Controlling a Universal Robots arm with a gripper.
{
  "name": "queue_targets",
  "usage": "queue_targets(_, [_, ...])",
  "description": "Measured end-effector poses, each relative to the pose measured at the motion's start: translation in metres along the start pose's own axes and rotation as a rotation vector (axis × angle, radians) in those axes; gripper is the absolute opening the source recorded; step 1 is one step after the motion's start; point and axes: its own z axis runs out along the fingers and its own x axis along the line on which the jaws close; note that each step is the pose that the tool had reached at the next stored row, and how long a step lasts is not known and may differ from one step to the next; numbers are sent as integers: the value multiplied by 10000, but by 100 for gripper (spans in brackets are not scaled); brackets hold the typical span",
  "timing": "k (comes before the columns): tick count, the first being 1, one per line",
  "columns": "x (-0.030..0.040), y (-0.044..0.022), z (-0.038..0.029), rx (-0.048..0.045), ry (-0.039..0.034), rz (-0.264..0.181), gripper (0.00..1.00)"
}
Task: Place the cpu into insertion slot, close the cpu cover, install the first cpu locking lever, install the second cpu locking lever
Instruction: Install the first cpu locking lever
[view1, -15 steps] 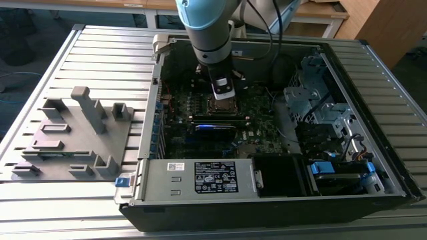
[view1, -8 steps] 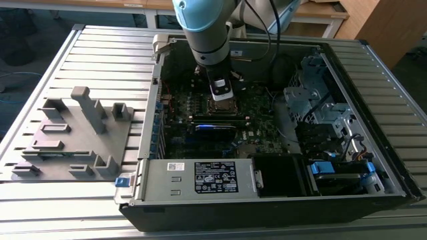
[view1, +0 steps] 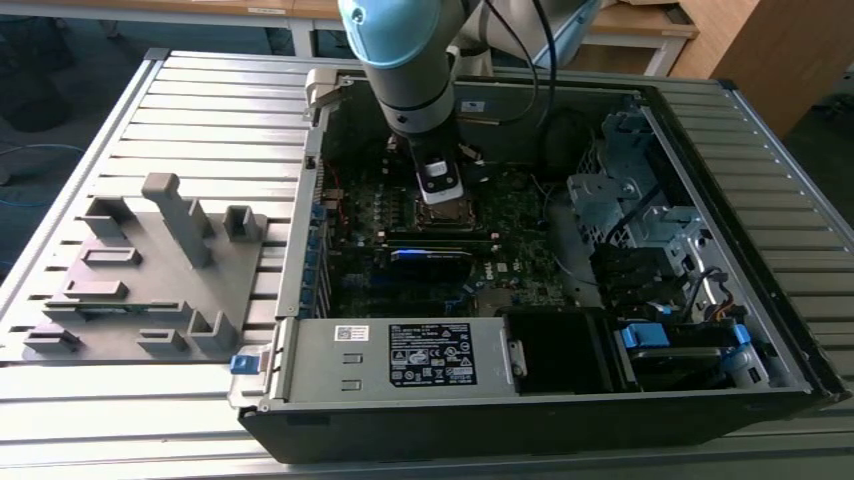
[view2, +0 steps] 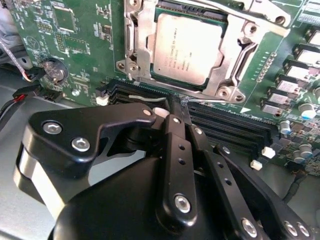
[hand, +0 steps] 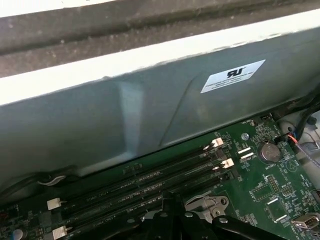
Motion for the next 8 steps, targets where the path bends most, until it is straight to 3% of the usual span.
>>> queue_targets(8, [54,-21,-9,-29,-51,-41,10])
